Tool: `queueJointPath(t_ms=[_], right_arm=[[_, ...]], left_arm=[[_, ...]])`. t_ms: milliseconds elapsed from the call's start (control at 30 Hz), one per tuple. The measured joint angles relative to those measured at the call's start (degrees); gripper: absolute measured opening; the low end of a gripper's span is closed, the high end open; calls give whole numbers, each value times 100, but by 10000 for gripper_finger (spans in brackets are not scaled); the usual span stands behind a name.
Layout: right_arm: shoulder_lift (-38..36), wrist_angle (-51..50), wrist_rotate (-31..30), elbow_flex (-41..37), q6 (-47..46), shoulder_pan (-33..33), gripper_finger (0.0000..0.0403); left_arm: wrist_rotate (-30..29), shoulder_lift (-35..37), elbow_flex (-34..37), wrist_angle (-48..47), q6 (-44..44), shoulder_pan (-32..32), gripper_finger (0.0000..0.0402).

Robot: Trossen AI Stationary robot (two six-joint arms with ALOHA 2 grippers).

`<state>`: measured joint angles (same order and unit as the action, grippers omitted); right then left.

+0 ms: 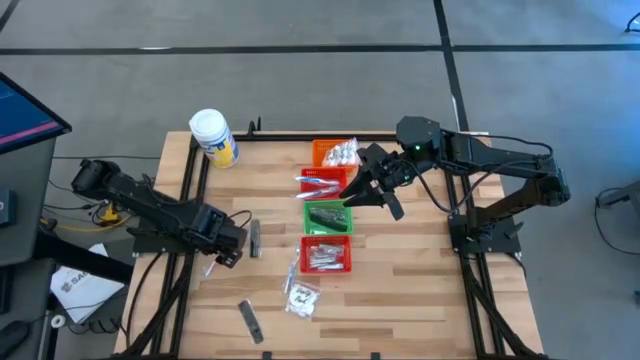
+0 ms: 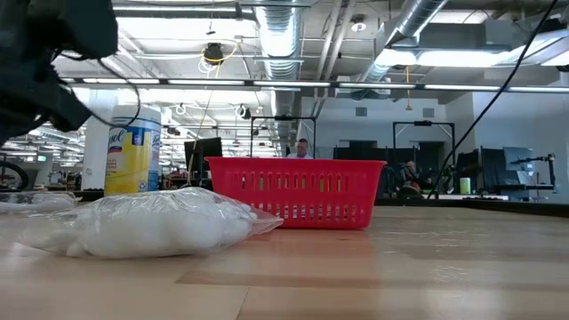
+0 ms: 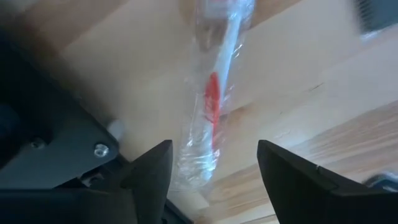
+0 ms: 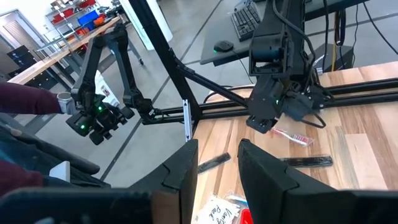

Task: Pick & Place Travel size toiletries
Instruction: Put the orange toothbrush into the top red basket

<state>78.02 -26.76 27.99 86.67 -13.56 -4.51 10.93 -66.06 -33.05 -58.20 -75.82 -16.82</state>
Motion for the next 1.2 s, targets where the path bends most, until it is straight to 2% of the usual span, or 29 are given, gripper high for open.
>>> queueJointPath(t_ms=[367, 767, 1000, 1200], right_arm=[[0, 0, -2, 0, 0, 0, 108], [2, 73, -299, 2, -2, 120, 108], [2, 72, -302, 2, -2, 118, 108], [2, 70, -302, 2, -2, 118, 108]], left_arm=[[51, 1, 377, 444, -250, -245, 223], [53, 9, 920, 1009, -401, -266, 204], [53, 15, 1014, 1161, -459, -264, 163], [110, 13, 1020, 1211, -401, -264, 99]])
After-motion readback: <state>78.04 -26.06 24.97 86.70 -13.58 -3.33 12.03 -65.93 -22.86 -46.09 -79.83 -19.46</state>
